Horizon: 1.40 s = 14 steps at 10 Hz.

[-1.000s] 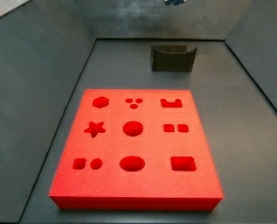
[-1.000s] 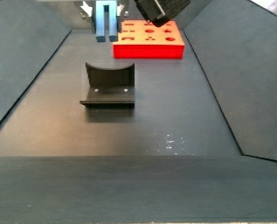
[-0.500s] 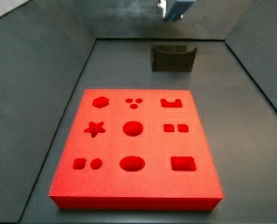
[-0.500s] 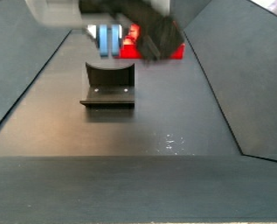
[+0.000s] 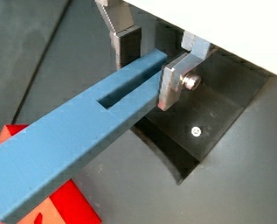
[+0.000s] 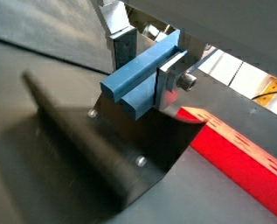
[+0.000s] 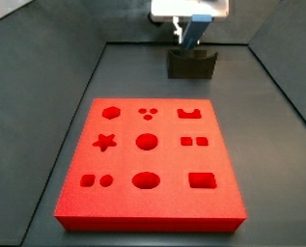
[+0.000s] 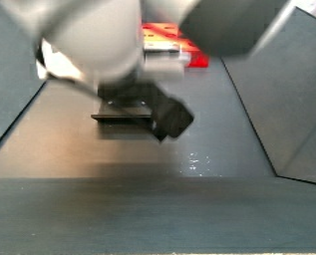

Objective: Pick up the double-square object. Move up. Rotate the double-square object. Place the double-square object on the fixture. Regrasp the double-square object. Move to above the board. Insert the double-square object.
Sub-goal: Place the double-square object on the fixture, then regrasp the double-square object.

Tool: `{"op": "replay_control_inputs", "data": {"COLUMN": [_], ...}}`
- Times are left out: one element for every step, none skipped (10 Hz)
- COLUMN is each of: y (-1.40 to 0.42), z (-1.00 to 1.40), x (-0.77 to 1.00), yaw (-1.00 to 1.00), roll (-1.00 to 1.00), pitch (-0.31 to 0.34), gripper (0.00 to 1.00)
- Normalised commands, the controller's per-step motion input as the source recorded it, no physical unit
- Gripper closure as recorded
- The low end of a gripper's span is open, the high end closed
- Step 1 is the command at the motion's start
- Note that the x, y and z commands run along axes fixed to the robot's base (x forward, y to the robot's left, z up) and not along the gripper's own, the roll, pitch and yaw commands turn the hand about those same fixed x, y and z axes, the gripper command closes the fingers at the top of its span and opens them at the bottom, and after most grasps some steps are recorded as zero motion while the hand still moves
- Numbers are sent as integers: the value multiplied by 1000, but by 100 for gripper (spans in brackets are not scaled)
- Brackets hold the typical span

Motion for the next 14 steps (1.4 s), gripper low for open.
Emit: {"op": "replay_control_inputs", "data": {"y": [108,107,90,78,65,49,0,0,3,4,-3,-1,3,0], "z": [-1000,-1000,-743,-623,-449,-444,0,1000,1000,1000,1000,1000,908,735], "x": [175,181,138,121,83,70,0,0,-8,-23,-29,-35,-38,-35], "yaw": [-99,-92,-85,-82,-71,-68,0,-45,-36,-26,-21,-20,-19,-19], "roll": [-275,-192,-162,-155,-134,-118,0,20,26,41,56,57,58,57], "pitch": [20,16,5,-3,-8,-11,0,39,41,43,37,38,37,41], "gripper": [100,100,100,100,100,100,0,0,0,0,0,0,0,0]}}
